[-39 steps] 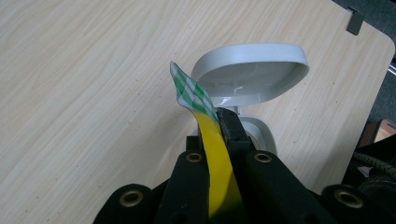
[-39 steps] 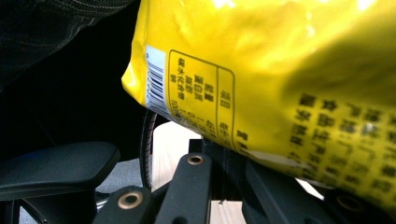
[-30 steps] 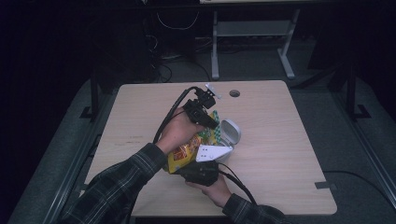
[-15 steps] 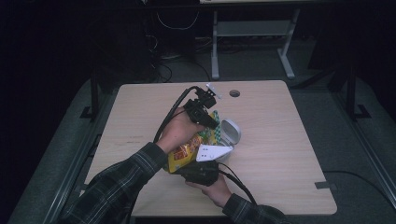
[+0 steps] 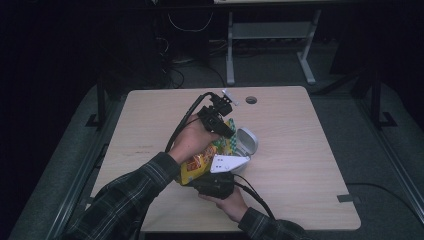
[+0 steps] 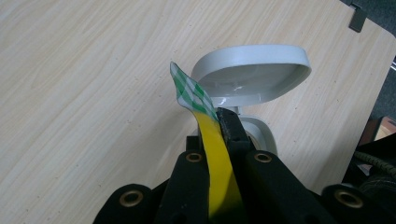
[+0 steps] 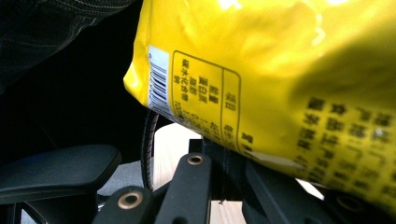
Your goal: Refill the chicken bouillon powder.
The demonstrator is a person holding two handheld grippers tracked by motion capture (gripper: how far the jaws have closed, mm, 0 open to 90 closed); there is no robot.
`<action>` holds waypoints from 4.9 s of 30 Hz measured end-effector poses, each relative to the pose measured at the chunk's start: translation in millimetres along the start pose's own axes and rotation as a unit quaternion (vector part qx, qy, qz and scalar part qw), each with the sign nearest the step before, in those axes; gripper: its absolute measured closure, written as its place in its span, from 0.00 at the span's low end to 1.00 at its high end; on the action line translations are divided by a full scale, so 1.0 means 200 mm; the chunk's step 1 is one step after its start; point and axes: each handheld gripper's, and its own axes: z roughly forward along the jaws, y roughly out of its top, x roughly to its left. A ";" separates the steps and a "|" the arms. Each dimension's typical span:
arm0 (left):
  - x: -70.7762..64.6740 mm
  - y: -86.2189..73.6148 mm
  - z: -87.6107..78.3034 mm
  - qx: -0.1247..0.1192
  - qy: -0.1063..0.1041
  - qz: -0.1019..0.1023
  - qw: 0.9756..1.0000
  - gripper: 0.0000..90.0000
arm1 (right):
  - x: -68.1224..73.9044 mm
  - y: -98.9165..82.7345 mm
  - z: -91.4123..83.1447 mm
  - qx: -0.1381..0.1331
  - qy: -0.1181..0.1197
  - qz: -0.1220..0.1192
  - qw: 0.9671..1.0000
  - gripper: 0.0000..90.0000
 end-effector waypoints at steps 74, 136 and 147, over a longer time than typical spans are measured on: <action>-0.01 0.03 0.01 0.022 0.007 -0.002 1.000 1.00 | 0.00 0.01 -0.01 -0.014 0.010 0.010 1.000 1.00; 0.01 0.03 0.01 0.024 0.014 -0.020 0.999 1.00 | 0.02 0.02 -0.01 -0.012 0.013 0.001 1.000 1.00; 0.00 0.04 0.02 0.024 0.018 -0.016 0.999 1.00 | 0.01 0.02 -0.02 -0.016 0.012 0.005 1.000 1.00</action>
